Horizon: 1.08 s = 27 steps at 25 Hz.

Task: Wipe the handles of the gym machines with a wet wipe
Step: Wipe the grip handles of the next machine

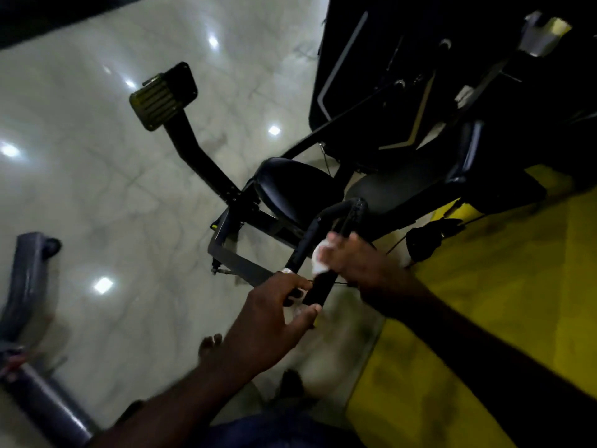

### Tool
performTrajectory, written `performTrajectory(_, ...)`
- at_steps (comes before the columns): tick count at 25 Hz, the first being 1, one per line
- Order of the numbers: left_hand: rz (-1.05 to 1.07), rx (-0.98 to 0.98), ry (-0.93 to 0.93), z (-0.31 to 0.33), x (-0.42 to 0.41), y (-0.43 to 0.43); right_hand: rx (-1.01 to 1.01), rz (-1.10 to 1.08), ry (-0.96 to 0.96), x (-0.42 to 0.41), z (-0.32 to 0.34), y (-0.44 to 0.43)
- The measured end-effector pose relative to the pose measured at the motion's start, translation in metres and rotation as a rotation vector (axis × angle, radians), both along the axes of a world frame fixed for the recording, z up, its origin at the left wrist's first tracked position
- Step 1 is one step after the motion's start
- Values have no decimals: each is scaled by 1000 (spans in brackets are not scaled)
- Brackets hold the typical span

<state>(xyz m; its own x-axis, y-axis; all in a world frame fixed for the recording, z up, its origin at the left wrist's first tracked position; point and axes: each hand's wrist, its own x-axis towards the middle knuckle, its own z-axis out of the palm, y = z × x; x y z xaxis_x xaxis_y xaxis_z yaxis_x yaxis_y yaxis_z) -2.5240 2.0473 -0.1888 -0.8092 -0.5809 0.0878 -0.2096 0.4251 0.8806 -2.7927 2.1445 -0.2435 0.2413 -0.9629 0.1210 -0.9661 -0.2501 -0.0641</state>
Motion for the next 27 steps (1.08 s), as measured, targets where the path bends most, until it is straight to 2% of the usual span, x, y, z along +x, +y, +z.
performTrajectory(4,11,-185,55,-4,-3,9,-122,-472,-338,-48,48,-19)
performTrajectory(7,47,-223,10,-6,-5,13,-94,-454,-476,16,29,6)
performTrajectory(10,-5,-234,-36,-5,-4,12,-81,-232,-402,69,12,42)
performTrajectory(12,-65,-270,-76,-2,-6,8,-89,-44,-297,37,19,27)
performTrajectory(13,-84,-290,-97,0,-7,6,-71,-29,-265,13,25,12)
performTrajectory(16,-81,-336,-106,0,-9,4,-101,-299,-343,-52,39,-28)
performTrajectory(18,-83,-336,-74,-3,-8,7,-120,-445,-410,-37,37,-30)
performTrajectory(20,-93,-356,-60,-6,-4,7,-144,-357,-386,10,30,-11)
performTrajectory(22,-115,-361,-69,-7,-1,6,-129,-159,-348,43,24,19)
performTrajectory(24,-137,-380,-78,-6,-2,4,-126,-19,-243,25,27,18)
performTrajectory(25,-145,-398,-82,-6,-3,5,-115,-80,-205,5,28,8)
performTrajectory(27,-147,-432,-82,-5,-2,7,-90,-332,-264,-40,38,-20)
